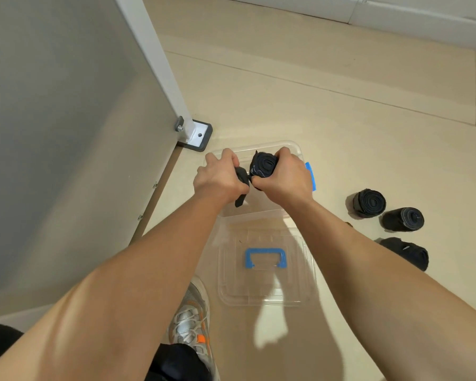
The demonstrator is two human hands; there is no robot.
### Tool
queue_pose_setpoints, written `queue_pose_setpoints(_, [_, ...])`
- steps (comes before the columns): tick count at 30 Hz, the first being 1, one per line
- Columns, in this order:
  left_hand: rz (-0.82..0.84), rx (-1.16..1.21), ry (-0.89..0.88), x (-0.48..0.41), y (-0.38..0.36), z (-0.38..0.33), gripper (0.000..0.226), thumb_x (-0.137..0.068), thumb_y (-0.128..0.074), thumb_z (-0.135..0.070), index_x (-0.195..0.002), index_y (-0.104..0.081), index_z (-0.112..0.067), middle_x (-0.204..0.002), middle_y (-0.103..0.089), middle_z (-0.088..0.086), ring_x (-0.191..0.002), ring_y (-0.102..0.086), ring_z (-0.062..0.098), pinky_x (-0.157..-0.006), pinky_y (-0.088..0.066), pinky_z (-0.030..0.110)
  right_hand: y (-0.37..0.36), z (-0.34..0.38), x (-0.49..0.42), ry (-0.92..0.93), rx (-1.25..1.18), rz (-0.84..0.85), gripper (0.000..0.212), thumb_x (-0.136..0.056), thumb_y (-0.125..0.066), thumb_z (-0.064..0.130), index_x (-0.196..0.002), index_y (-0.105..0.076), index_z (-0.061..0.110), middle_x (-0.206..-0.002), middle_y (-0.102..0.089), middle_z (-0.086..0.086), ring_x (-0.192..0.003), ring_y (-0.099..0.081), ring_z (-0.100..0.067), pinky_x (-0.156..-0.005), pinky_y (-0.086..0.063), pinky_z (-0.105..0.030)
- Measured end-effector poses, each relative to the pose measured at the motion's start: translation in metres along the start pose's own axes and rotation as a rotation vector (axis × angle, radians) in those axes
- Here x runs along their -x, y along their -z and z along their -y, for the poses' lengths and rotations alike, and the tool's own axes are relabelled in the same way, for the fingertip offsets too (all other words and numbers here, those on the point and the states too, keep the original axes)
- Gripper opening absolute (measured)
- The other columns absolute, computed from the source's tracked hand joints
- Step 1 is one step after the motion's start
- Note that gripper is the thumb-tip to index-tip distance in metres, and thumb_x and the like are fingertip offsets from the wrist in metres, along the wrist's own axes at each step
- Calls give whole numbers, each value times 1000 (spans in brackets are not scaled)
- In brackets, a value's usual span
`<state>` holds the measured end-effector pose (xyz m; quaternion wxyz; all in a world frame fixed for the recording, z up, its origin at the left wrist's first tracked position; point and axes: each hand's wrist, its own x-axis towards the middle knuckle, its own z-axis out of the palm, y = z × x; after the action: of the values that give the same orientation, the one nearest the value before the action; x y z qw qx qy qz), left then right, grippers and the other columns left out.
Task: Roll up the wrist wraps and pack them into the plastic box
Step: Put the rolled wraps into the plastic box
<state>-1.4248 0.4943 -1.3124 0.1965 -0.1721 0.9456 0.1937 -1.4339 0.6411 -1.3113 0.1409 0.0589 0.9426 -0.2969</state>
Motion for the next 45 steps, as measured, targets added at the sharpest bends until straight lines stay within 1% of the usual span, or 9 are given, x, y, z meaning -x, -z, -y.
queue_pose_setpoints(4, [-129, -241, -140, -13, -22, 0, 54, -73, -80, -30, -118, -50, -31, -122, -40, 7, -94, -48, 32, -66, -37, 36, -24, -1, -21, -59, -66, 34, 52, -73, -77, 29, -114, -49, 13, -114, -58, -6, -96, -58, -28, -73, -45, -36])
queue_pose_setpoints(7, [-288, -402, -285, -21, -41, 9, 51, -62, -86, -22, -108, -64, -21, -118, -52, 15, -75, -53, 32, -53, -32, 31, -38, -11, -31, -84, -148, 35, 51, -72, -79, 24, -111, -49, 12, -111, -56, -6, -92, -52, -25, -71, -39, -33])
queue_pose_setpoints(14, [-278, -356, -202, -34, -64, 18, 48, -88, -70, -16, -126, -42, -15, -128, -42, 13, -75, -54, 25, -60, -38, 35, -62, -27, -35, -86, -194, 24, 49, -71, -81, 17, -108, -50, 9, -109, -60, -10, -95, -56, -27, -69, -36, -28])
queue_pose_setpoints(20, [-277, -495, -243, -35, -62, 12, 37, -91, -58, -5, -126, -46, -11, -126, -47, 11, -106, -54, 27, -62, -37, 33, -66, -24, -36, -92, -218, 45, 52, -76, -77, 12, -122, -51, 8, -120, -57, -9, -102, -53, -24, -76, -35, -25])
queue_pose_setpoints(27, [-356, -762, -396, -28, -53, 20, 38, -79, -61, -11, -112, -47, -22, -110, -53, 2, -86, -53, 21, -71, -29, 35, -60, -17, -30, -104, -203, 164, 71, -80, -77, 6, -141, -39, 8, -135, -47, -16, -110, -52, -29, -81, -39, -28])
queue_pose_setpoints(33, [-365, -673, -433, -26, -51, 28, 38, -74, -70, -13, -108, -56, -22, -100, -57, 3, -80, -56, 23, -68, -38, 35, -52, -13, -21, -107, -167, 159, 74, -79, -76, 3, -142, -37, 5, -137, -43, -18, -120, -51, -34, -82, -38, -28])
queue_pose_setpoints(38, [-406, -590, -408, -11, -38, 11, 40, -58, -80, -24, -90, -59, -13, -86, -56, 7, -70, -53, 28, -60, -33, 34, -29, -10, -4, -85, -181, 132, 70, -83, -75, 11, -144, -39, 5, -138, -45, -16, -121, -51, -31, -83, -39, -29])
queue_pose_setpoints(41, [-295, -505, -378, 6, -24, -25, 41, -78, -70, -40, -107, -58, -13, -105, -57, 8, -91, -57, 29, -68, -32, 36, 5, -21, 13, -66, -230, 86, 64, -87, -68, 17, -146, -41, 11, -140, -46, -8, -124, -50, -23, -88, -41, -29])
queue_pose_setpoints(45, [-111, -353, -475, 36, -26, -88, 43, -93, -56, -39, -130, -52, -16, -126, -53, 7, -111, -53, 30, -84, -43, 40, 60, -68, 35, -62, -185, -55, 50, -90, -64, 20, -137, -49, 13, -132, -51, -6, -116, -54, -22, -87, -41, -29])
